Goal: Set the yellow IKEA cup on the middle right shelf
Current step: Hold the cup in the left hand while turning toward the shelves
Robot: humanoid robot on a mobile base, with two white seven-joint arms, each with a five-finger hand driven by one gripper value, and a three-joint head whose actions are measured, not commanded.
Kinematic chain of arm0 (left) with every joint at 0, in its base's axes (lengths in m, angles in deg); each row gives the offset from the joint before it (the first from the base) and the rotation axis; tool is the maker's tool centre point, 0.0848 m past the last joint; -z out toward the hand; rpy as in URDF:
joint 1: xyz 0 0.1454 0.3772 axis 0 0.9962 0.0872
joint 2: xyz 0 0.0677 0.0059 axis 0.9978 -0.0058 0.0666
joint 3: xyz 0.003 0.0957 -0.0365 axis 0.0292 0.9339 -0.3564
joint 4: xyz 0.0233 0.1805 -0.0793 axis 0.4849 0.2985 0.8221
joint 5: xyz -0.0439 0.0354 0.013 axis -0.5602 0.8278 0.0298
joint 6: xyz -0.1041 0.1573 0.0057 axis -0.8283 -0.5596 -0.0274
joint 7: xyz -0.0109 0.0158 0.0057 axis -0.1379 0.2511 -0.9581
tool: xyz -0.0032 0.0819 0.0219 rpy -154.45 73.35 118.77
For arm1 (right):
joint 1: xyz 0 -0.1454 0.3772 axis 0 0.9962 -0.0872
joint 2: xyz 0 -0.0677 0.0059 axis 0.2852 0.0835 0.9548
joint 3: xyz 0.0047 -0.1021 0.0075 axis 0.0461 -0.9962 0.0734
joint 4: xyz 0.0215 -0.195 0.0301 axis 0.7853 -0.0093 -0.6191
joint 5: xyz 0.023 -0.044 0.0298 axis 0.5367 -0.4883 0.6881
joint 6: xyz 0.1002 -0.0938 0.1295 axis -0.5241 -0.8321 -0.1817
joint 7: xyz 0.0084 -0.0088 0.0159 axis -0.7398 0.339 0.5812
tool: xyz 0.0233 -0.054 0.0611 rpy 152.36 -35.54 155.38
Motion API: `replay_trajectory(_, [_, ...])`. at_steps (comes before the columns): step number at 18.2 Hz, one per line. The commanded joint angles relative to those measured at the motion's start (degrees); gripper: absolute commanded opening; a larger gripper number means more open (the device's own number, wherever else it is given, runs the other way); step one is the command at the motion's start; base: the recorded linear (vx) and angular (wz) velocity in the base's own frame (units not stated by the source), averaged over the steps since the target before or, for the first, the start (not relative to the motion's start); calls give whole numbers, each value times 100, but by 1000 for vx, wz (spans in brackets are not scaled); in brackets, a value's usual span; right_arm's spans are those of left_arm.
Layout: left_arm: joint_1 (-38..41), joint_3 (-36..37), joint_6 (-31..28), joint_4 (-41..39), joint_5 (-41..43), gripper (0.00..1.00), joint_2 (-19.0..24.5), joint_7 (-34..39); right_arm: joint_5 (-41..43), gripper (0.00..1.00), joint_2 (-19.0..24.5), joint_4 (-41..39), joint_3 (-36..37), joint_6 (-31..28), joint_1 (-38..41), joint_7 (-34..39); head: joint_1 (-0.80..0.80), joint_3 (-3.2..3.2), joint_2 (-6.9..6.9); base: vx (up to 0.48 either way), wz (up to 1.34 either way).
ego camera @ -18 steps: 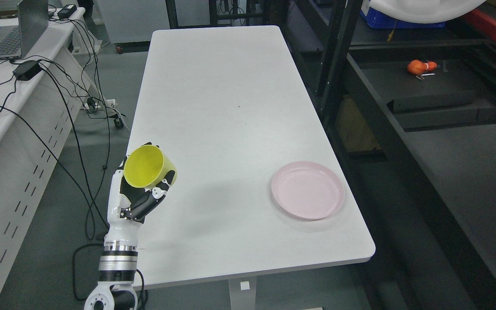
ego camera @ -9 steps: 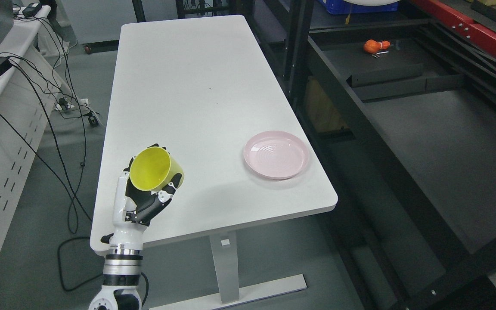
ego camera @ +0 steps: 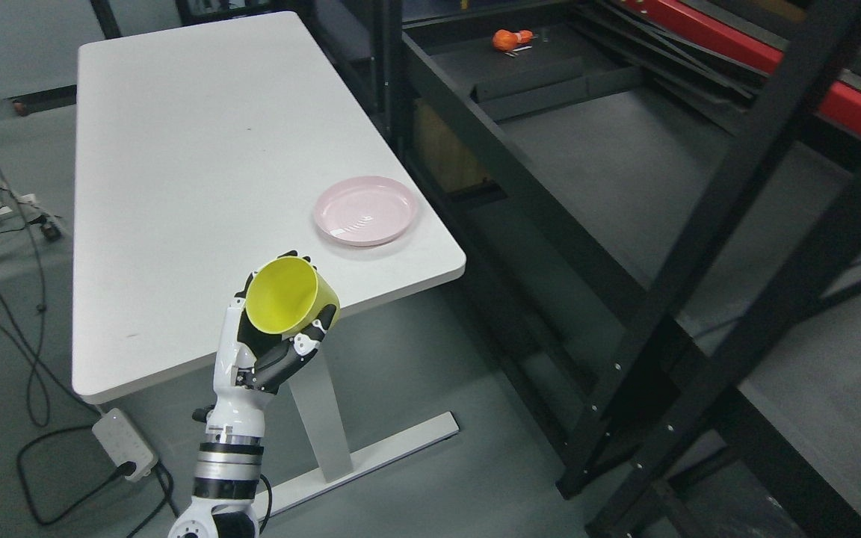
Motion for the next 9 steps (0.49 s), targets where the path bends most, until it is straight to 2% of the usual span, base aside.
replay_trajectory(1, [-6, 705, 140, -51, 0, 1, 100, 5, 141, 99, -100, 0, -97, -1, 79, -5, 0, 0, 0, -364, -768])
replay_trajectory(5, [-68, 1128, 176, -33, 0, 1, 100, 5, 141, 99, -100, 0, -97, -1, 79, -5, 0, 0, 0, -301, -876])
replay_trajectory(9, [-164, 1479, 176, -16, 0, 1, 100, 5, 141, 99, -100, 0, -97, -1, 79, -5, 0, 0, 0, -276, -1174])
